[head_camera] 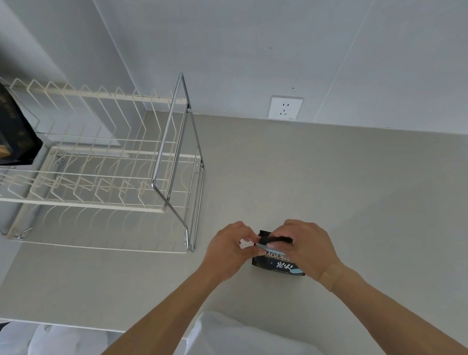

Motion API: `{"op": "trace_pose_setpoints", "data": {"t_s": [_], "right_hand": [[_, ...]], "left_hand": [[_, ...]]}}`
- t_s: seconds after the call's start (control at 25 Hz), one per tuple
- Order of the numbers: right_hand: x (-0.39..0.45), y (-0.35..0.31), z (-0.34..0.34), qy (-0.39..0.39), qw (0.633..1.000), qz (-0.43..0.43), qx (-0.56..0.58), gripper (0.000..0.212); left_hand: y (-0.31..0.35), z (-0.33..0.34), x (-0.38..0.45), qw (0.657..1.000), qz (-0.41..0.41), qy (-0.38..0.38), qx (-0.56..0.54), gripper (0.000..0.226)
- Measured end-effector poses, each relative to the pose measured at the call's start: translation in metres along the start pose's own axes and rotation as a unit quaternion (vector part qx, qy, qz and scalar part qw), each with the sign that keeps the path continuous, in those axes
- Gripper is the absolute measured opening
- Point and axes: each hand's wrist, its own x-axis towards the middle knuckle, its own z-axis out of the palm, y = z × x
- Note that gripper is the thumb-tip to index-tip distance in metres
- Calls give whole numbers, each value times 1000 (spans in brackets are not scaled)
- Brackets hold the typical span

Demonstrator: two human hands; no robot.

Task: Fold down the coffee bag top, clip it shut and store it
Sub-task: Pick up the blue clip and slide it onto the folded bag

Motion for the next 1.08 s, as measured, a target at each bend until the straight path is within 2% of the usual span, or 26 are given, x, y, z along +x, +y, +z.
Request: {"op": "trace_pose_setpoints", "data": {"t_s": [0.12,0.2,0.28,0.4,0.48,0.56,0.68,0.8,0.92,1.08], "right_hand": [[-8,12,-9,-13,999,-8,-29,19],[-21,29,-16,4,1000,17,-6,21],[-34,44,-17,24,995,58,76,20],[-47,50,-6,75,964,109,229,32],[-49,51,5,98,939,143,297,28],[-50,56,11,107,928,155,321,27],[-50,63,13,100,930,151,321,24],[-51,64,15,99,942,123,295,18],[-51,65,18,95,953,100,270,13],[-51,61,23,100,955,105,258,12]], "left_hand": [[7,-6,2,996,29,-22,78,25],[15,-11,3,988,76,-42,129,37],[28,-12,7,973,147,-46,174,38],[53,4,17,933,238,-96,252,29],[65,19,23,909,255,-126,306,26],[69,29,27,902,251,-131,326,24],[66,36,25,907,262,-115,308,18],[62,36,16,937,258,-76,223,8],[55,37,11,956,236,-55,164,4],[53,37,9,972,180,-42,142,7]]}}
